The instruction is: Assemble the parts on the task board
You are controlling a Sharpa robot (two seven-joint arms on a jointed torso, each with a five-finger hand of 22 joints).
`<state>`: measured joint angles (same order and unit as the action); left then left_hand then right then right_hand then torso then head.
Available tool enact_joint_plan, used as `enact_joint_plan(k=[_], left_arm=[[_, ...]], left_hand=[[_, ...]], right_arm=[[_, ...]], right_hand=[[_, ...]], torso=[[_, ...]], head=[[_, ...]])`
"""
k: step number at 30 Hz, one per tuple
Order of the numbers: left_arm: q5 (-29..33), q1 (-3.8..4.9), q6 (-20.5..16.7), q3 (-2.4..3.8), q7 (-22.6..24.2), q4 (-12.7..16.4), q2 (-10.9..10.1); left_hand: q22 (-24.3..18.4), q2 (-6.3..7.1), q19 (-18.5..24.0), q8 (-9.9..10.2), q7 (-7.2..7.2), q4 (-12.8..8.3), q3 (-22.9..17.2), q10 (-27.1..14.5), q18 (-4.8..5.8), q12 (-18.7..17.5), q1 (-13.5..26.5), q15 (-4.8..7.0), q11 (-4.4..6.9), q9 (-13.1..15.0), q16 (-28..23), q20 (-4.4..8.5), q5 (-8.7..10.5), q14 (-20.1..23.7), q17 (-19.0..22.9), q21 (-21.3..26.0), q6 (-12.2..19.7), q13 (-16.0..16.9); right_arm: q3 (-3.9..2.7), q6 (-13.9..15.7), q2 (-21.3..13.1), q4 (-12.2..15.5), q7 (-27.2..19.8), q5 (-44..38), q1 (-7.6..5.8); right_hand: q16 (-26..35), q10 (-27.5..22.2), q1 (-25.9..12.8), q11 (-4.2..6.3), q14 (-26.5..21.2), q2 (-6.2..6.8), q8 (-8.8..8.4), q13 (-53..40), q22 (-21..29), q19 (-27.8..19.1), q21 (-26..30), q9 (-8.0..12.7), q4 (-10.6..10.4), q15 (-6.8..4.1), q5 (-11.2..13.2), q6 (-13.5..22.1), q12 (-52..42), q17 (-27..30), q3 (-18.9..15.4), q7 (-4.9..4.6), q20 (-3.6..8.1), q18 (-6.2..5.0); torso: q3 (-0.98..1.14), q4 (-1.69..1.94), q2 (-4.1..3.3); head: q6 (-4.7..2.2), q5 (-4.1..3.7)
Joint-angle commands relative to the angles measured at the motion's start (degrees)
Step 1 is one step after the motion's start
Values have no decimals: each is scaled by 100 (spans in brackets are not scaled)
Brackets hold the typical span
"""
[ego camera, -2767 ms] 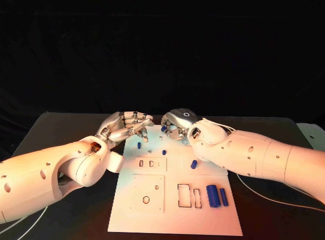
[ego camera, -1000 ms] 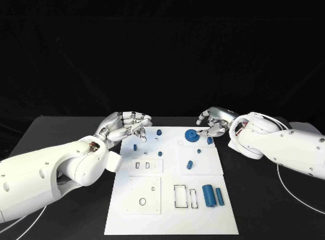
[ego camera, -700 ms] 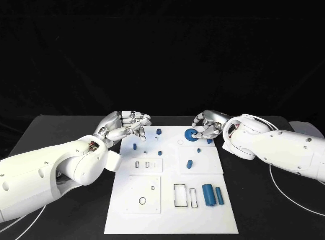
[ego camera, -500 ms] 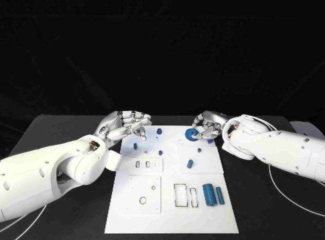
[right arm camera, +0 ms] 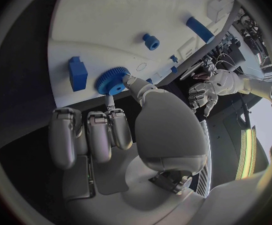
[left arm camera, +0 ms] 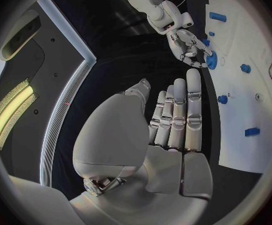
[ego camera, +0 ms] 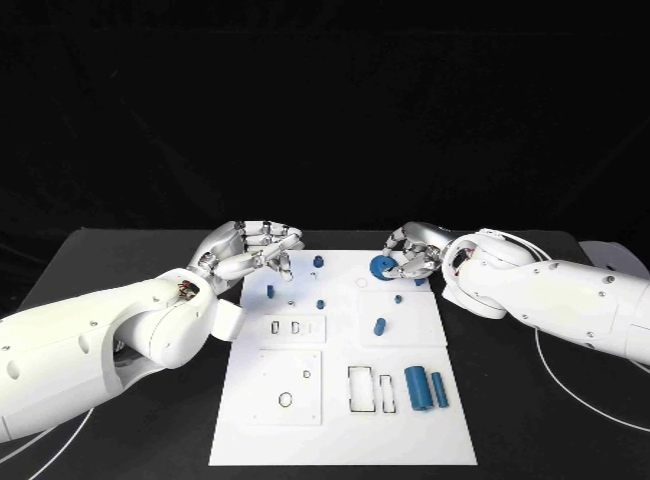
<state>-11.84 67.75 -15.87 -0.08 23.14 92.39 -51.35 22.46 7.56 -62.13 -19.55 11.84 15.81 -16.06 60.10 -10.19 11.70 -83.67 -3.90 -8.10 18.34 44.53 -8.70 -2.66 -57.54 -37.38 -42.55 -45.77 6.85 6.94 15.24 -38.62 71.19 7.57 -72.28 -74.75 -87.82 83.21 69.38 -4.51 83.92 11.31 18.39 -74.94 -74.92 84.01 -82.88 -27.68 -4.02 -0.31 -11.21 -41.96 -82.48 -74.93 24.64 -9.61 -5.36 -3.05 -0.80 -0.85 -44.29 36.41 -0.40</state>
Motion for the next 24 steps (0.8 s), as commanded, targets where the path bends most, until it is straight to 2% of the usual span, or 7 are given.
enact_joint_plan(k=[1, 8, 14, 17, 19, 24], left_arm=[[22, 6, 113, 4, 18, 7, 14], [22, 5, 119, 4, 8, 2, 16], [22, 5, 121, 4, 1, -2, 16], [22, 5, 120, 4, -4, -3, 15], [22, 5, 117, 4, -9, -4, 16], [22, 5, 117, 4, -16, -7, 17]], left_hand=[[5, -27, 45, 12, 6, 0, -35, -26, -18, -6, 28, -11, 3, 5, 8, 1, -22, 47, -9, -29, 34, -2], [5, -27, 45, 12, 6, 0, -35, -26, -18, -6, 28, -11, 3, 5, 8, 1, -22, 47, -9, -29, 34, -2], [10, -29, 54, 10, 7, 1, -36, -28, -19, -4, 30, -13, 2, 9, 8, -1, -22, 51, -9, -37, 35, -2], [10, -29, 54, 10, 7, 1, -36, -28, -19, -4, 30, -13, 2, 9, 8, -1, -22, 51, -9, -37, 35, -2], [10, -29, 54, 10, 7, 1, -36, -28, -19, -4, 30, -13, 2, 9, 8, -1, -22, 51, -9, -37, 35, -2], [10, -29, 54, 10, 7, 1, -36, -28, -19, -4, 30, -13, 2, 9, 8, -1, -22, 51, -9, -37, 35, -2]], right_arm=[[6, -170, 14, -10, 41, -152, 13], [10, -200, 35, -21, 64, -281, 29], [13, -160, 50, -15, 115, -623, 40], [16, -80, 52, 14, 146, -951, 46], [17, 17, 52, 46, 155, -1156, 51], [19, 334, 53, 133, 137, -1391, 58]], right_hand=[[-20, -13, 35, -11, 495, -39, 22, -632, -437, 240, -32, 3, -14, 32, -17, 45, 11, -929, -27, -8, -22, 72], [-30, 11, 58, -11, 499, -63, 66, -669, -465, 247, -50, -10, -13, 36, -14, 7, -22, -952, -13, -6, -29, 77], [-47, 55, 182, 5, 505, -149, 190, -729, -515, 259, -81, -42, 39, 28, -6, -142, -79, -991, 90, 11, -30, 84], [-54, 87, 313, 37, 507, -223, 285, -768, -552, 268, -105, -54, 122, 5, 64, -326, -114, -1006, 251, 47, -15, 90], [-61, 138, 371, 99, 510, -268, 390, -823, -581, 276, -122, -89, 174, -44, 91, -578, -163, -1026, 378, 124, 20, 94], [-67, 164, 340, 148, 513, -269, 426, -849, -595, 280, -129, -106, 180, -87, 90, -710, -185, -1043, 440, 178, 60, 97]], torso=[[3, 3, -5], [3, 4, -6], [2, 1, -2], [0, 0, -3], [2, 1, -4], [2, 3, -2]], head=[[10, 0], [27, 4], [35, 2], [40, 5], [39, 5], [32, 10]])
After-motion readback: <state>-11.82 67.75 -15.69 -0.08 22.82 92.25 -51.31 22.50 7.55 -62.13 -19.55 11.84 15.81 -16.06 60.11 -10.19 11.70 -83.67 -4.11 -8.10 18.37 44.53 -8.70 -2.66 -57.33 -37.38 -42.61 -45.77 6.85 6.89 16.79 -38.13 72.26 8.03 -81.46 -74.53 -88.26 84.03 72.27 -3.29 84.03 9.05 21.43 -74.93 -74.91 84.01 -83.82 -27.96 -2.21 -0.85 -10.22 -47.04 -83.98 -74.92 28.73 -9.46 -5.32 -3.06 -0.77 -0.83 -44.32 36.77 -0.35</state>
